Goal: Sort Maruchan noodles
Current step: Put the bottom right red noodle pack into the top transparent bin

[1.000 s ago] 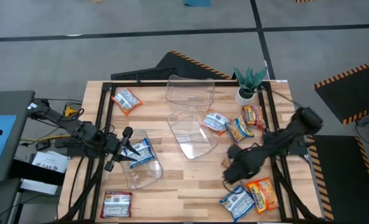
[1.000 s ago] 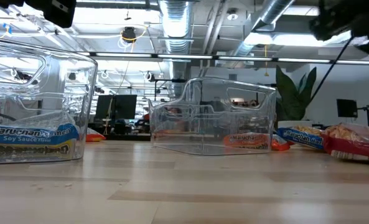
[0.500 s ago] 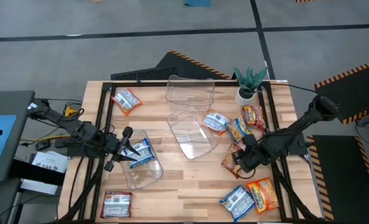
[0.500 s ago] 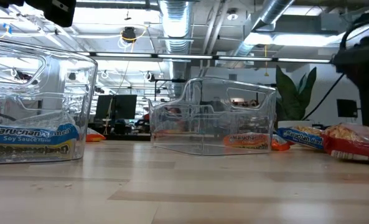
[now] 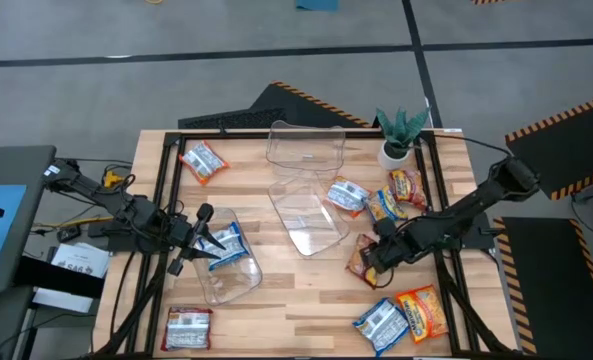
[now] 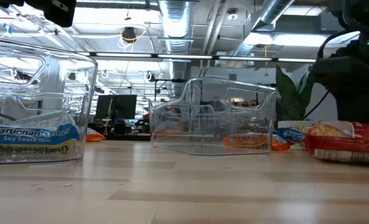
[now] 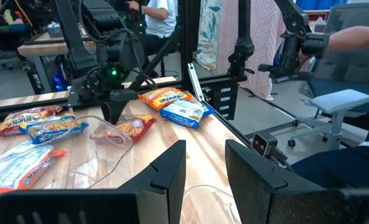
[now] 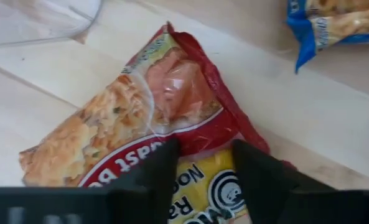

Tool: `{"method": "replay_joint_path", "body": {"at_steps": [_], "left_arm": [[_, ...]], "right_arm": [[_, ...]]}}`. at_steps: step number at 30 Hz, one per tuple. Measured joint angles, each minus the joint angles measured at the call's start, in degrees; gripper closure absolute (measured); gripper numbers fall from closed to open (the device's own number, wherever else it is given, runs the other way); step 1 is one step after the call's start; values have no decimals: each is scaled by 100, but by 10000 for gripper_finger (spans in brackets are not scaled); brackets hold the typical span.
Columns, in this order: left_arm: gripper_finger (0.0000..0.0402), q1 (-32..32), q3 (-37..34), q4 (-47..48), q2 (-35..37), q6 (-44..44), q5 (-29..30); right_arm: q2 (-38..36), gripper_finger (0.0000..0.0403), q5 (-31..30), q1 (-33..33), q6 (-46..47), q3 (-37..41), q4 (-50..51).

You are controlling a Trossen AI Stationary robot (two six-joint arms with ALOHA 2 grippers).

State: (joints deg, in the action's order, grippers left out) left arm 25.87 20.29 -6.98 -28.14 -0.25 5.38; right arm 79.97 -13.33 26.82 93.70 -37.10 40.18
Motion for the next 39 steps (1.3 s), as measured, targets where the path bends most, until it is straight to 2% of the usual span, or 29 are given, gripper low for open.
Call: {"method": "replay_joint_path", "body": {"at_steps": [5,7,11,17,24,32,36,39], "left_arm": [[299,1,0,0,0,0,-1],[299,0,0,0,0,-30,-2],[299,1,0,0,0,-42,0],[299,2,0,-2,0,-16,0],[299,0,0,-13,0,0,30],[299,0,0,-17,2,2,199],[299,2,0,-17,2,58,213],[299,0,0,-17,2,85,217]], "right_arm": [[-37,362,51,-3,-238,20,89],[-37,385,39,-5,-294,25,116],[-138,395,24,6,-294,-33,302],[-614,396,-71,18,-407,-679,1546],[-932,396,-1066,-12,-927,-1733,2336],[-929,396,-2109,-641,-2462,-2736,2123],[-933,396,-2547,-1216,-3621,-3152,1587],[-933,396,-2570,-1734,-4583,-3304,875]]}}
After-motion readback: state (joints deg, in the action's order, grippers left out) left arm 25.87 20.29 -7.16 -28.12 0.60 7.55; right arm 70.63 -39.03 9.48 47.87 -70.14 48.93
